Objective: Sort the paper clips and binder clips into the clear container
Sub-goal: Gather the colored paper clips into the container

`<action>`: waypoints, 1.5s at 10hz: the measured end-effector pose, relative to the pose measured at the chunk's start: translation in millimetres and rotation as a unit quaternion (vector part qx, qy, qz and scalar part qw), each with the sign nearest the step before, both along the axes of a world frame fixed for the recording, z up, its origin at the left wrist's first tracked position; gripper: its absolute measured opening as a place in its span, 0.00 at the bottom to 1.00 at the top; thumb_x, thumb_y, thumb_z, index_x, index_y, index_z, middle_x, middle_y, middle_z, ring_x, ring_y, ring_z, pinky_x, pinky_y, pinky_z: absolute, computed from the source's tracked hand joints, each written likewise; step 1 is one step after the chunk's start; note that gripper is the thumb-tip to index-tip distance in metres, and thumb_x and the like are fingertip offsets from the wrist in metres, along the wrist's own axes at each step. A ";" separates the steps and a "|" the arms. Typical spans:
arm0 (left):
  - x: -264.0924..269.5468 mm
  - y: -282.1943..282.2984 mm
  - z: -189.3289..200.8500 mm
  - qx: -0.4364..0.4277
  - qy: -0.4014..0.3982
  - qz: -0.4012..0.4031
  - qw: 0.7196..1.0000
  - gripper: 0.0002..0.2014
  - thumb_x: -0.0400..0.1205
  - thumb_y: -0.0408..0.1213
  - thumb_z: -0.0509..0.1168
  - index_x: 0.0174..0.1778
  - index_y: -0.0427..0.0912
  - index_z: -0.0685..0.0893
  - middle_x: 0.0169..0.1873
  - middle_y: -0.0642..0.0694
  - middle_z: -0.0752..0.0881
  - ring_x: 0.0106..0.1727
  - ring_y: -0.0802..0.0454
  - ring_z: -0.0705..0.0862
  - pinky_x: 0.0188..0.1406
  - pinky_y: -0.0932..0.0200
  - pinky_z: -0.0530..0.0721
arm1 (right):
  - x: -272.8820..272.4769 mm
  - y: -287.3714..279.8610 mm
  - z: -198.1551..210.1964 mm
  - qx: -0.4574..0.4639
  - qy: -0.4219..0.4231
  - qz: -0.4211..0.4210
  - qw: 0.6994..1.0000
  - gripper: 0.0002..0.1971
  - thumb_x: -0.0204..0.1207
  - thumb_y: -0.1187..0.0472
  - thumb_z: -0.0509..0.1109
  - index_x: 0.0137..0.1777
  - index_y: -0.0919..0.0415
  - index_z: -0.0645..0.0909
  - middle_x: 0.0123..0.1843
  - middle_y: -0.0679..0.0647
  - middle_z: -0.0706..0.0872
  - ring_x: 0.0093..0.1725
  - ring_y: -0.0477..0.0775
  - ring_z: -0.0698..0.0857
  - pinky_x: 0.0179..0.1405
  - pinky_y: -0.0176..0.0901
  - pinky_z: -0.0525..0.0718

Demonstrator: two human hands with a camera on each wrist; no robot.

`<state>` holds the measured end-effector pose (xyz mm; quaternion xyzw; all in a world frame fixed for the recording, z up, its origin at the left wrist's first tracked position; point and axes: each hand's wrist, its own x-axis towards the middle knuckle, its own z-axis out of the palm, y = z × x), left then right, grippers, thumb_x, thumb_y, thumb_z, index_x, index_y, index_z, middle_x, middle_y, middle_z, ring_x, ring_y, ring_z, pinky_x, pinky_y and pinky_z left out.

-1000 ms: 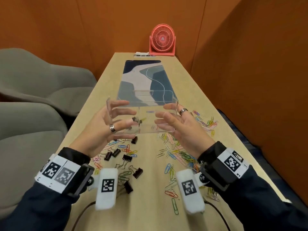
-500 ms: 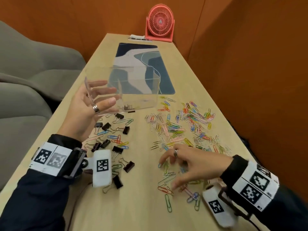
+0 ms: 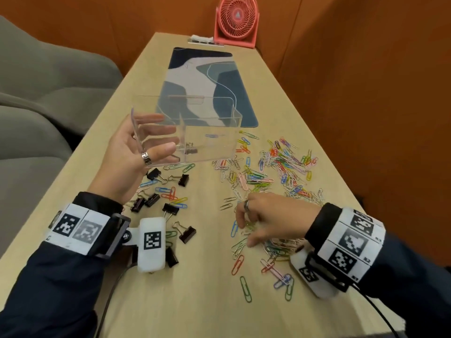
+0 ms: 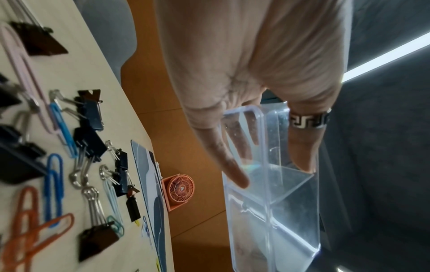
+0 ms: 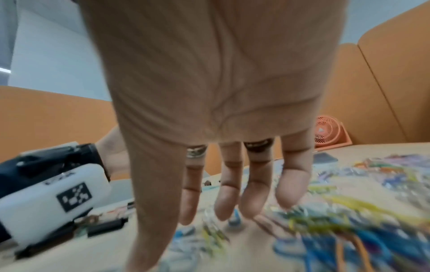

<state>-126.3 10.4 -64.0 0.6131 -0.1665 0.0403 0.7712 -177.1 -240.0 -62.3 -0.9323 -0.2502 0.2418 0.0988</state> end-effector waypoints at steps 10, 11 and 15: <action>0.0 -2.7 -6.0 0.001 0.016 -0.004 1.000 0.39 0.50 0.54 0.84 0.56 0.51 0.80 0.50 0.48 0.89 0.52 0.46 0.89 0.40 0.55 0.89 | 29.6 12.9 0.0 0.013 0.012 0.047 0.999 0.22 0.64 0.50 0.80 0.58 0.51 0.81 0.51 0.48 0.72 0.52 0.46 0.73 0.49 0.31 0.74; 0.3 -1.1 -6.3 0.000 0.016 -0.005 1.000 0.39 0.49 0.54 0.84 0.56 0.51 0.80 0.50 0.48 0.89 0.52 0.46 0.89 0.40 0.55 0.89 | 31.3 8.8 -2.1 -0.003 0.020 0.049 0.999 0.16 0.65 0.55 0.80 0.51 0.55 0.83 0.48 0.50 0.75 0.44 0.45 0.73 0.38 0.26 0.69; 0.9 -2.1 -7.5 0.003 0.017 -0.004 1.000 0.39 0.49 0.55 0.84 0.55 0.51 0.80 0.49 0.48 0.89 0.52 0.46 0.89 0.40 0.54 0.89 | 33.6 6.4 4.8 -0.018 0.014 0.040 0.999 0.19 0.74 0.52 0.71 0.65 0.47 0.78 0.62 0.49 0.72 0.64 0.52 0.73 0.68 0.48 0.72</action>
